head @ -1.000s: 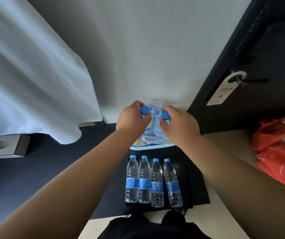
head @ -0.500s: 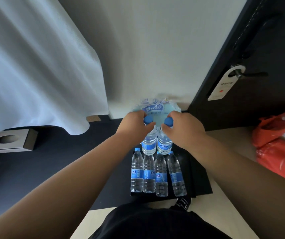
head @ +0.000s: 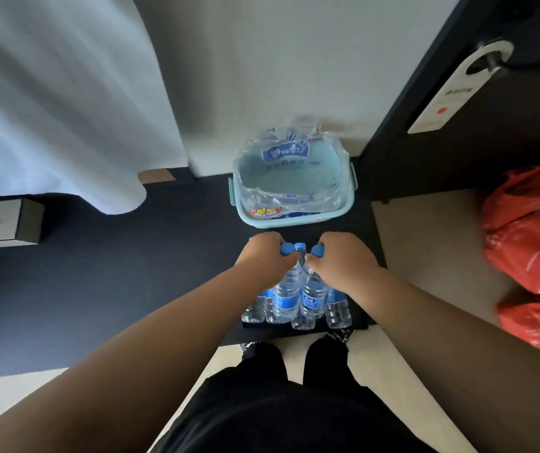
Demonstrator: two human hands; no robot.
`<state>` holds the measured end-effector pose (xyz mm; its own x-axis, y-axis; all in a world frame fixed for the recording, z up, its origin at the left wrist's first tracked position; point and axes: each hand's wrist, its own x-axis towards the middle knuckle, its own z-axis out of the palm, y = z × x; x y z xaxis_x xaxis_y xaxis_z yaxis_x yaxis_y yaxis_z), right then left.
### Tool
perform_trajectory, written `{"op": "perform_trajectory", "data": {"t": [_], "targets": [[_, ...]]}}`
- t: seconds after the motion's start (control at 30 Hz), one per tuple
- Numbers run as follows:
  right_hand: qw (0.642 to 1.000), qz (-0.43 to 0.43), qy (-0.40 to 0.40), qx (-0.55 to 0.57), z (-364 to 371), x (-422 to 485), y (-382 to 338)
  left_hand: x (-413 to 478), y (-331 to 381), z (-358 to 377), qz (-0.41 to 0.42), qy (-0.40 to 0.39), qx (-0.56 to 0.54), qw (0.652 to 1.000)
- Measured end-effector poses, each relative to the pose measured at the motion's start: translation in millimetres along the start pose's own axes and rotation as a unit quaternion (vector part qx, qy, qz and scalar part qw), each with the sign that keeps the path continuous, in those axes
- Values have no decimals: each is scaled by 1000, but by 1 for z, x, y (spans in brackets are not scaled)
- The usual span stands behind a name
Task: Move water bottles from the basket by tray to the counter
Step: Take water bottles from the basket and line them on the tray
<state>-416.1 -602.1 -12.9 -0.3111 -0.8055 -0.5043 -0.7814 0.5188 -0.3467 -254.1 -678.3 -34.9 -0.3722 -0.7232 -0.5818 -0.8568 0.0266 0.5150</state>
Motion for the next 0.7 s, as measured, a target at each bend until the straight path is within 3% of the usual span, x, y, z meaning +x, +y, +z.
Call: {"op": "perform_trajectory", "data": {"t": [0.33, 0.5, 0.7], "targets": [[996, 77, -43, -33, 38, 58, 32, 55, -3, 45, -74, 10, 50, 996], [989, 143, -41, 18, 55, 90, 53, 86, -11, 59, -106, 34, 103, 988], [985, 147, -83, 22, 69, 117, 64, 116, -22, 78, -137, 25, 115, 983]]}}
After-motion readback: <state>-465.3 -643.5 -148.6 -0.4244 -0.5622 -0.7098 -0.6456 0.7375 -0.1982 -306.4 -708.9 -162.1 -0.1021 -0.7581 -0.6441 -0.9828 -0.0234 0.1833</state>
